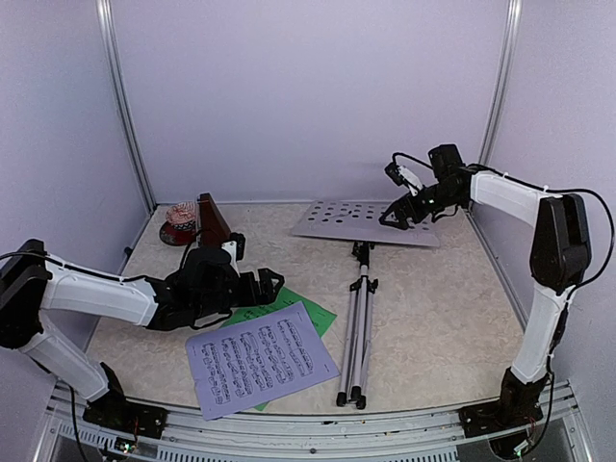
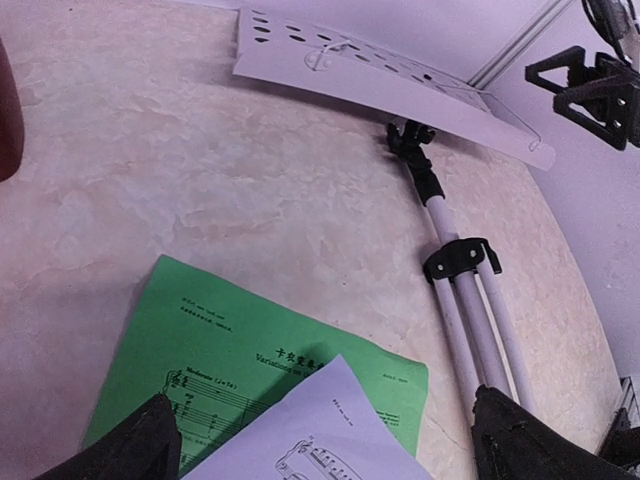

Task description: Set up the instrument practice props

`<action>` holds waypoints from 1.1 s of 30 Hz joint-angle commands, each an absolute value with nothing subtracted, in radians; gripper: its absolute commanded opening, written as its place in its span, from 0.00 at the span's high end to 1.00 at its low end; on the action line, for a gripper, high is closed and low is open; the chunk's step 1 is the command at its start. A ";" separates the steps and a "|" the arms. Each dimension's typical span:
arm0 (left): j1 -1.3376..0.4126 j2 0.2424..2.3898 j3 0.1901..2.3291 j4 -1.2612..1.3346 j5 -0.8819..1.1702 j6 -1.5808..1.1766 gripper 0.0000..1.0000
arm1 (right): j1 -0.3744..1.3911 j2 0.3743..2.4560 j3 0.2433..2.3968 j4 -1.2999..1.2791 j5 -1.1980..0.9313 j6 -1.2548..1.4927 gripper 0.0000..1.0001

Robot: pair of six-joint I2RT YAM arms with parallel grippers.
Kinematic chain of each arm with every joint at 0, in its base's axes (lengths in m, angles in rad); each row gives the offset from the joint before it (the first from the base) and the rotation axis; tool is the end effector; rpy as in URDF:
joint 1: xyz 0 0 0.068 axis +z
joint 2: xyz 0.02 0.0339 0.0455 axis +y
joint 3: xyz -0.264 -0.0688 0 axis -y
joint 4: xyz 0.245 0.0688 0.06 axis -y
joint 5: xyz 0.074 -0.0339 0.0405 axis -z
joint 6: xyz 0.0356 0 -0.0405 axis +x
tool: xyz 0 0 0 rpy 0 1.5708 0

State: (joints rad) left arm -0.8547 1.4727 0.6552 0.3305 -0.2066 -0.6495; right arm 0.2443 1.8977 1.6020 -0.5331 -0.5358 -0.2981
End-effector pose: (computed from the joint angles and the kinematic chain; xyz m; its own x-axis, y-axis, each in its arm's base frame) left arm 0.2036 -0.2228 0.1876 -0.6192 -0.1901 -0.7619 0.3074 0.8341 -0.4580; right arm 0.4102 0.1210 0.2724 -0.5243 -0.3910 -0.7565 -0.7289 0.6654 0.1613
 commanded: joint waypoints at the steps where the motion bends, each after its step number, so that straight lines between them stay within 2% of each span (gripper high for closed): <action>1: -0.868 1.495 0.652 0.430 -0.123 -0.664 0.01 | 0.225 1.990 1.750 -0.675 -0.605 -0.414 0.10; 8: -0.884 1.529 0.644 0.495 -0.063 -0.681 0.01 | 0.229 2.144 1.904 -0.810 -0.688 -0.449 0.28; 16: -0.890 1.542 0.619 0.511 -0.068 -0.680 0.01 | 0.263 2.196 1.941 -0.860 -0.643 -0.465 0.35; 23: -0.890 1.547 0.601 0.528 -0.077 -0.677 0.01 | 0.282 2.243 1.979 -0.900 -0.598 -0.479 0.45; 30: -0.890 1.572 0.604 0.538 -0.070 -0.670 0.01 | 0.310 2.310 2.094 -1.002 -0.573 -0.509 0.63; 33: -0.890 1.572 0.605 0.540 -0.076 -0.667 0.01 | 0.327 2.319 2.104 -1.014 -0.559 -0.521 0.66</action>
